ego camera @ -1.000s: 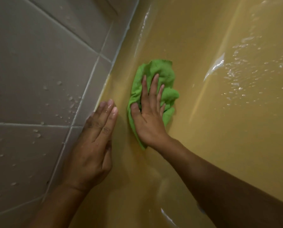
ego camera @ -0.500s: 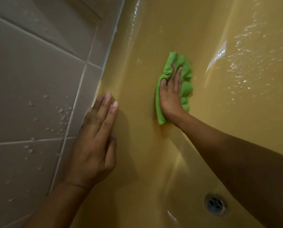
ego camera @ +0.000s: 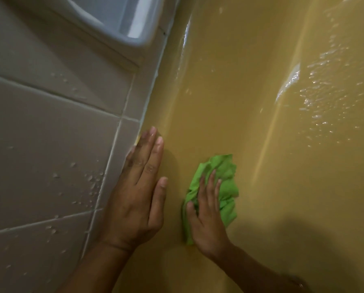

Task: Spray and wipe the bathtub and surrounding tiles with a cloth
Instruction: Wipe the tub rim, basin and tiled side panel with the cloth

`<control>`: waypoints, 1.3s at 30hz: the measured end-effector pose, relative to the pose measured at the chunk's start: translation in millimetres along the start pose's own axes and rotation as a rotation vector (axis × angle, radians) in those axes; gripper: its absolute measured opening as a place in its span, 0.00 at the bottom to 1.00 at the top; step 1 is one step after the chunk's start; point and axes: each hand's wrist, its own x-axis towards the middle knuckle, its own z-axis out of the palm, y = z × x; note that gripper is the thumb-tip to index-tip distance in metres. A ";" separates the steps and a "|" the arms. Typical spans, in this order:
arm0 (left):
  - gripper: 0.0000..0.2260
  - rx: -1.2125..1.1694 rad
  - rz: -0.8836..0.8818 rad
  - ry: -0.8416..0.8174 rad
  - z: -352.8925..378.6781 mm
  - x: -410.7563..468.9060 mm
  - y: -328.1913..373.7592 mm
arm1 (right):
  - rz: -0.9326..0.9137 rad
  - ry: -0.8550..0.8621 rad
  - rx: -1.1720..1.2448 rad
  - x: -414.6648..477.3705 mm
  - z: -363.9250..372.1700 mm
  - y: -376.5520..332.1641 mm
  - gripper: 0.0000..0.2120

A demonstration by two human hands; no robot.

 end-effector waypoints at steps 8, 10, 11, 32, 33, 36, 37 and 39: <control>0.25 -0.040 -0.003 0.030 1.1 9.7 -0.2 | -0.251 0.001 -0.143 75.1 -61.3 -84.8 0.33; 0.26 -0.044 0.001 0.022 0.8 13.0 -1.6 | -0.291 0.045 -0.179 104.7 -80.0 -100.4 0.32; 0.27 -0.043 0.002 0.015 0.4 14.5 -1.2 | -0.296 0.063 -0.184 118.9 -90.0 -107.3 0.32; 0.29 0.080 0.047 -0.065 -1.2 53.4 2.3 | 0.093 0.018 -0.023 227.2 -165.2 -69.3 0.30; 0.29 0.084 0.052 -0.061 -0.5 57.5 2.5 | 0.084 0.032 -0.041 228.2 -163.9 -59.0 0.30; 0.29 0.105 0.070 -0.035 -0.5 74.9 3.5 | 0.102 0.029 -0.102 220.4 -156.4 -28.0 0.31; 0.29 0.103 0.071 -0.030 -0.8 82.9 3.9 | 0.139 0.020 -0.093 214.9 -152.7 -17.3 0.31; 0.29 0.087 0.065 -0.011 -0.5 101.5 4.8 | 0.195 -0.014 -0.080 196.6 -144.7 2.0 0.31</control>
